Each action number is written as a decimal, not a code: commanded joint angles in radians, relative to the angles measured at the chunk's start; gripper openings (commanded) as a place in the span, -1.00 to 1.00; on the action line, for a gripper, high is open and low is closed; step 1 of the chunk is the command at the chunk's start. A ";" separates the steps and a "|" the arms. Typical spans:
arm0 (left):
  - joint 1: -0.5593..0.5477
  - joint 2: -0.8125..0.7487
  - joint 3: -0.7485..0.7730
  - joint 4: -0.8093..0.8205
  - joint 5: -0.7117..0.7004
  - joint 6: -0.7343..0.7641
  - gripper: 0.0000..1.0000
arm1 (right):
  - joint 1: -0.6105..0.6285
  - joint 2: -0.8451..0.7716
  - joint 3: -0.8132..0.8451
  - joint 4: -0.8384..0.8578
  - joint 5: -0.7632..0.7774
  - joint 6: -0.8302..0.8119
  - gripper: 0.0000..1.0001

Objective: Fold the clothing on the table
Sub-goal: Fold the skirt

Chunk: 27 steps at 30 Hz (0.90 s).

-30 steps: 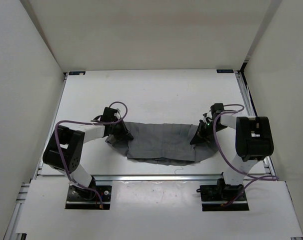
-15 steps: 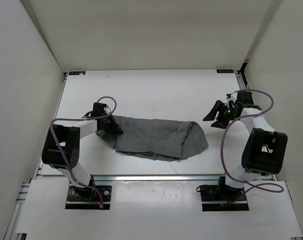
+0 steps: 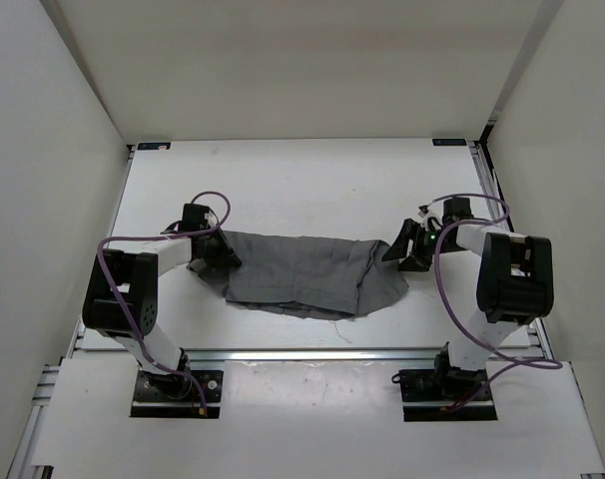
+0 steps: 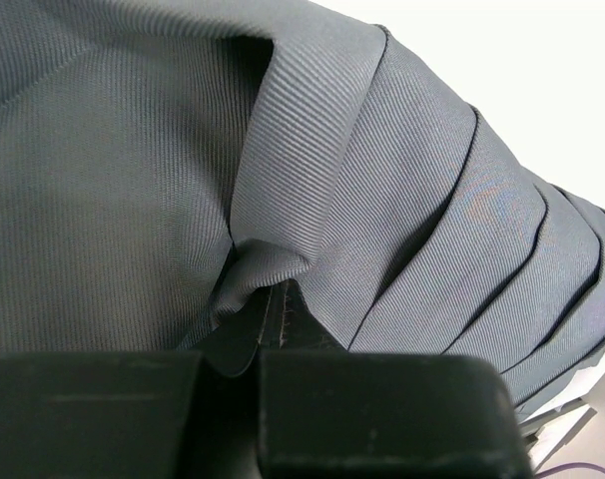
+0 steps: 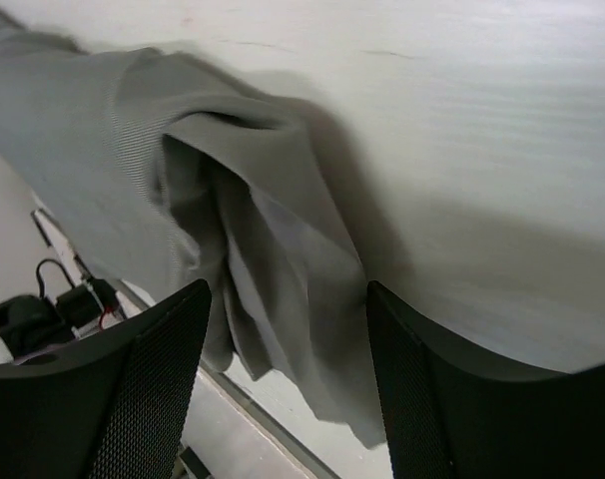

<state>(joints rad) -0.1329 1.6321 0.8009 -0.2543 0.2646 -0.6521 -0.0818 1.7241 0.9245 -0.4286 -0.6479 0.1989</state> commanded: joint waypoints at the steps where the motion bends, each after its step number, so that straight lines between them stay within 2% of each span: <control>1: -0.008 -0.014 0.001 -0.051 -0.036 0.022 -1.00 | 0.036 -0.001 -0.013 0.111 -0.145 0.008 0.38; 13: -0.011 0.003 -0.003 -0.048 -0.039 0.028 -1.00 | 0.256 0.037 -0.092 0.287 -0.248 0.154 0.37; 16: -0.008 -0.002 0.001 -0.049 -0.044 0.031 -1.00 | 0.301 0.066 -0.098 0.338 -0.282 0.198 0.12; 17: -0.007 -0.008 0.000 -0.057 -0.032 0.035 -1.00 | 0.313 0.083 -0.096 0.347 -0.289 0.209 -0.12; 19: -0.002 0.000 -0.008 -0.051 -0.037 0.034 -1.00 | 0.320 0.097 -0.082 0.328 -0.280 0.215 -0.74; 20: -0.001 -0.003 -0.002 -0.054 -0.028 0.034 -1.00 | 0.315 0.098 -0.084 0.315 -0.256 0.218 -0.97; 25: -0.039 -0.040 -0.002 -0.022 0.047 0.029 -0.99 | 0.217 0.017 -0.137 0.281 -0.181 0.195 -0.99; 26: -0.060 -0.054 0.003 -0.007 0.077 0.025 -0.94 | 0.186 -0.004 -0.142 0.271 -0.173 0.186 -1.00; 27: -0.071 -0.081 0.007 0.007 0.085 0.003 -0.80 | 0.153 -0.021 -0.148 0.242 -0.151 0.172 -1.00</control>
<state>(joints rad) -0.1616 1.6257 0.8009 -0.2550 0.2848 -0.6395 0.1478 1.7763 0.7925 -0.1425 -0.8539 0.3992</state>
